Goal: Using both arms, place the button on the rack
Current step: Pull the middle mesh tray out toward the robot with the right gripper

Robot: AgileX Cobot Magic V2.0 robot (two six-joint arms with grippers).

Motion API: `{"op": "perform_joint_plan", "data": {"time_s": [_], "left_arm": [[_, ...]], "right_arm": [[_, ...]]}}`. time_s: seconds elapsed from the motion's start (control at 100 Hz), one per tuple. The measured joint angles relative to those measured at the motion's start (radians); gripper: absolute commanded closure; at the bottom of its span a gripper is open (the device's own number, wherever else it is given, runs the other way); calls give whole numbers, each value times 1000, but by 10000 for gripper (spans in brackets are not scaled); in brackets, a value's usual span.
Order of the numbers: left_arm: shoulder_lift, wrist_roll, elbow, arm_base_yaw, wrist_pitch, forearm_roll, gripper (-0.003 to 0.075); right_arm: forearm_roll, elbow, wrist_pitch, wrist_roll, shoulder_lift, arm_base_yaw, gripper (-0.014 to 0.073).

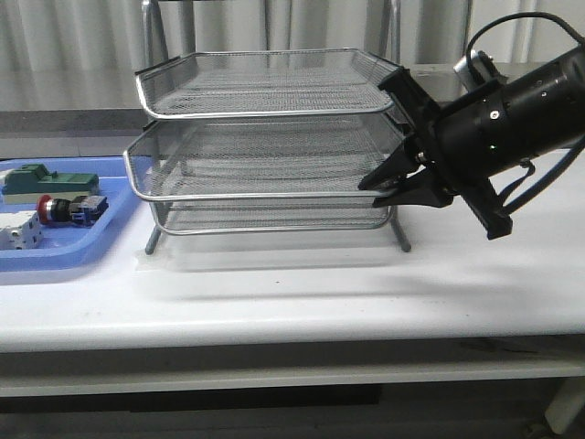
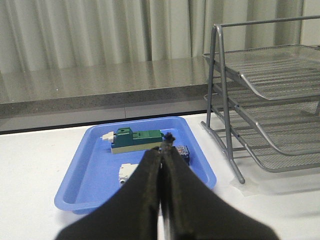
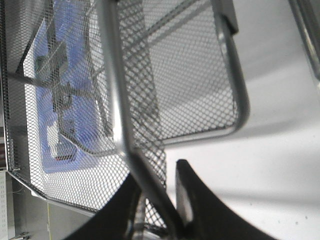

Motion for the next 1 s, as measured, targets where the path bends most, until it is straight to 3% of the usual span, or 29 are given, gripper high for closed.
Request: {"op": "perform_joint_plan", "data": {"time_s": [0.36, 0.59, 0.68, 0.88, 1.0], "left_arm": [[0, 0, 0, 0, 0, 0, 741], [0, 0, 0, 0, 0, 0, 741], [0, 0, 0, 0, 0, 0, 741], [0, 0, 0, 0, 0, 0, 741], [0, 0, 0, 0, 0, 0, 741]], "right_arm": [[-37, 169, 35, 2, -127, 2, 483], [-41, 195, 46, 4, -144, 2, 468], [-45, 195, 48, 0, -144, 2, 384], [-76, 195, 29, -31, -144, 2, 83], [-97, 205, 31, -40, -144, 2, 9]]}}
